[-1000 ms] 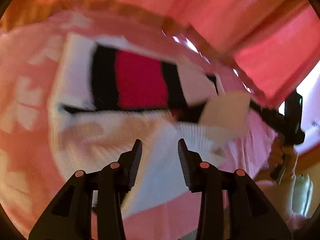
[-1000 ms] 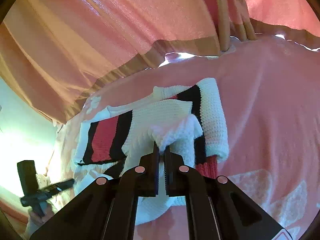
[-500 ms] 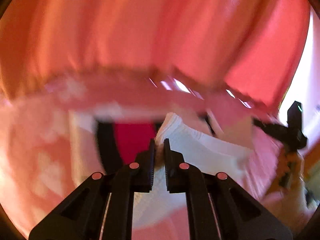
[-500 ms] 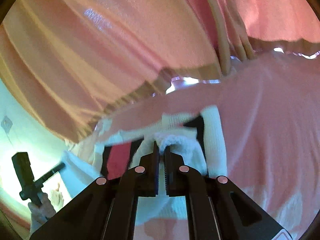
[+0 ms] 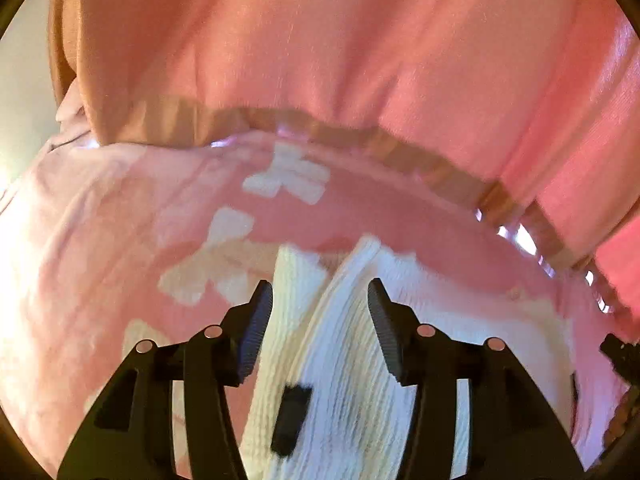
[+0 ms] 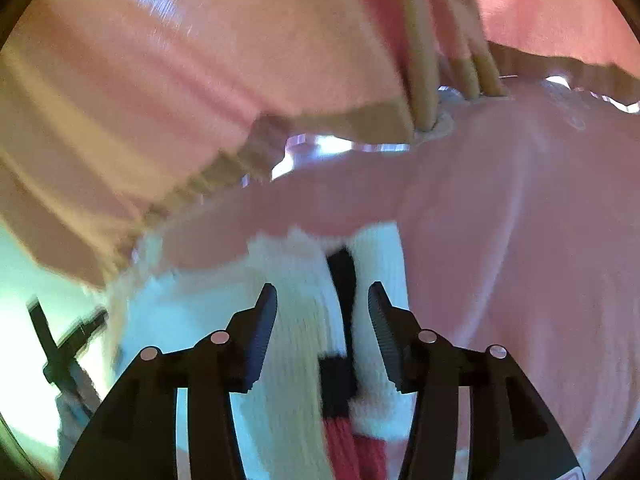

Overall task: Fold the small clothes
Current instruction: 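Fold the hem up toward the collar with both grippers and press down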

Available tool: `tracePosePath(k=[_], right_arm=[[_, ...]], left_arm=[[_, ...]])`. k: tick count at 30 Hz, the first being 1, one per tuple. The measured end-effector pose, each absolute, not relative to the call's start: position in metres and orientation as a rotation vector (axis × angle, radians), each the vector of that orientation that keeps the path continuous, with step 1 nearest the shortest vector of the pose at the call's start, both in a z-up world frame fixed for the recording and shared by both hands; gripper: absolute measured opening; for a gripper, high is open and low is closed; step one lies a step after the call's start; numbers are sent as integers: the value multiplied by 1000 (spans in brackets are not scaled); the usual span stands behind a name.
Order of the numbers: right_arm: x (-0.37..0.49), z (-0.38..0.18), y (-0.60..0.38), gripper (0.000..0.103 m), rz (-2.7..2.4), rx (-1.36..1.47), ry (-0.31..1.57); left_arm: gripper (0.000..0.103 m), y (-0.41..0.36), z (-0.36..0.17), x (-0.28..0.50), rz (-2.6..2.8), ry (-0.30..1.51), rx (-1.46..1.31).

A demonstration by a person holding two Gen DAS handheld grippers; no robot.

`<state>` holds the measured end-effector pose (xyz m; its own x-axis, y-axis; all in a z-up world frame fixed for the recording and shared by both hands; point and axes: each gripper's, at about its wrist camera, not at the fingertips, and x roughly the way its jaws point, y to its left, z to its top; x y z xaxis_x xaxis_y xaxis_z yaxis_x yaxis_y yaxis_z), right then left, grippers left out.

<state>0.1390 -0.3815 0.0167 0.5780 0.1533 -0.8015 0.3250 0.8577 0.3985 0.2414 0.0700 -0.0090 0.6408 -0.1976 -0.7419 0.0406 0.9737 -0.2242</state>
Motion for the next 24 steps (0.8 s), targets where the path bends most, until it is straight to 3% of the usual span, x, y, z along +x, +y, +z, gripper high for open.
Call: tracePosePath(k=[1,3,7,8,9,10,11,12,13,17,22,24], right_arm=[[140,13,-376,48,-99,524,982],[147,3,-366,53,-94,485,1018],[168,-19,-355,60,-110,439,1053],[174,-28,-353,60,-121,429,1073],[177,-34,-352,54,-114,434,1089],[179,-39,-350,39,-88,452,1103],[180,-42,-347,11,-59,464,1116],[181,-35,-344,10,-69,444,1100],[180,-19,-341,9,-69,418,1043],[172,38,-337,9,-59,370,855],[190,-52,-365,10,-181,440,1120],[191,-41,-370,11,-181,465,1100]], left_arm=[[48,63,-9,241,-161,873,-161],[61,57,-11,240,-172,873,-144],[62,46,-38,253,-197,981,-152],[59,46,-45,254,-182,996,-149],[47,45,-55,257,-166,1024,-144],[42,45,-59,259,-156,1038,-136],[31,44,-61,260,-146,1038,-127],[13,44,-58,260,-154,1027,-124],[11,45,-55,261,-167,1026,-136],[10,44,-41,259,-152,988,-148],[11,41,-67,268,-99,1019,-95],[11,39,-62,267,-94,1020,-90]])
